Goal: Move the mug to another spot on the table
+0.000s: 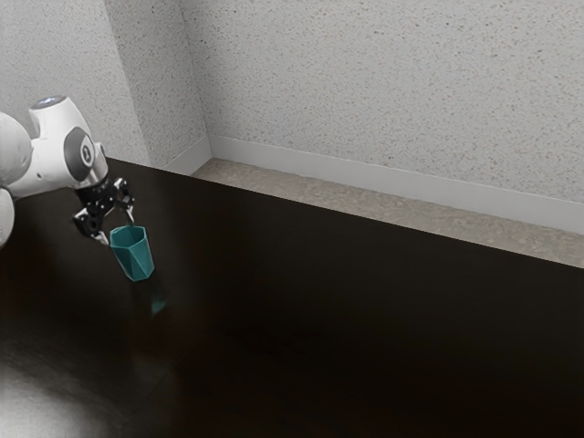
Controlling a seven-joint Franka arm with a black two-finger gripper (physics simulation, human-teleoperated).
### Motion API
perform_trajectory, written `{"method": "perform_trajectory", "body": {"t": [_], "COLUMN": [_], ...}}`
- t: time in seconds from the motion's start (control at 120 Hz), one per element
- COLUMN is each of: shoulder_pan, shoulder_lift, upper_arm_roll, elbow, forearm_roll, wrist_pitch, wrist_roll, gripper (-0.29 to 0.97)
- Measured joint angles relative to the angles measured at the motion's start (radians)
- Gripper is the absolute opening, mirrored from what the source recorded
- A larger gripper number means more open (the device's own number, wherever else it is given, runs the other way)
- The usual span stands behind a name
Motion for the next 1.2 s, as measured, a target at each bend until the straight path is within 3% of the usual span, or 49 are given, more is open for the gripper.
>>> {"method": "perform_trajectory", "body": {"t": [0.142,0.35,0.542,0.892,1.2], "shoulder_pan": [0.035,0.146,0.185,0.192,0.194], "shoulder_lift": [0.04,0.124,0.152,0.153,0.136], "upper_arm_roll": [-0.016,-0.119,-0.164,-0.169,-0.174], "elbow": [0.045,0.138,0.15,0.148,0.125], "forearm_roll": [-0.005,-0.006,-0.008,-0.009,-0.001], "wrist_pitch": [-0.003,-0.009,-0.01,-0.01,-0.014], "wrist_roll": [-0.022,-0.037,-0.042,-0.048,-0.059], "gripper": [0.55,0.55,0.53,0.15,0.04]}}
